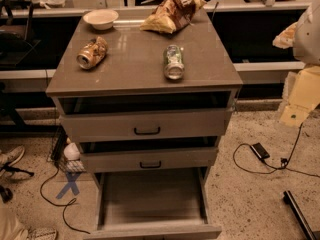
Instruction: Place green can into bottom drawer
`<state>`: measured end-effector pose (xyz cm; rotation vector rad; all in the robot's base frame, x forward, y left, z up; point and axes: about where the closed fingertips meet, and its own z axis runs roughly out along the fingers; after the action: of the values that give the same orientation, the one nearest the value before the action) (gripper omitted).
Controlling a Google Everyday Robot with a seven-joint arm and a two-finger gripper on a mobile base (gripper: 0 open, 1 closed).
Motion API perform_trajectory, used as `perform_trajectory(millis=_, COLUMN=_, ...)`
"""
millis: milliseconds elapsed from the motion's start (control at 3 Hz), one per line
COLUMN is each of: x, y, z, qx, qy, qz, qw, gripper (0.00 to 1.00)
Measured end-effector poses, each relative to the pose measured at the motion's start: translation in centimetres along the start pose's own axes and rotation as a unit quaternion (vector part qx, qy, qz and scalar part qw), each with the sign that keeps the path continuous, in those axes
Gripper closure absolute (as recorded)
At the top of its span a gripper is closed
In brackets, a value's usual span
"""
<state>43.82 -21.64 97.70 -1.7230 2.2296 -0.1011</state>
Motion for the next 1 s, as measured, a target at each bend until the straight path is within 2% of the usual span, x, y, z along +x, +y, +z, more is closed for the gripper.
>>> perform_trajectory(millis=333, x=-0.1, y=-0.2, z=0.1, qx=0.001, qy=-0.001, qz=0.004, qw=1.0, gripper=0.0)
perform_trajectory(millis=667, x=-1.9, y=-3.5, z=2.4, qx=0.011, qy=-0.016, qz=0.061, qw=0.9979, gripper=0.0)
perform_trajectory(millis=1000, x=-5.2, y=-10.5, z=6.9, qx=0.016, qy=-0.048, qz=0.144, qw=0.9882, gripper=0.0)
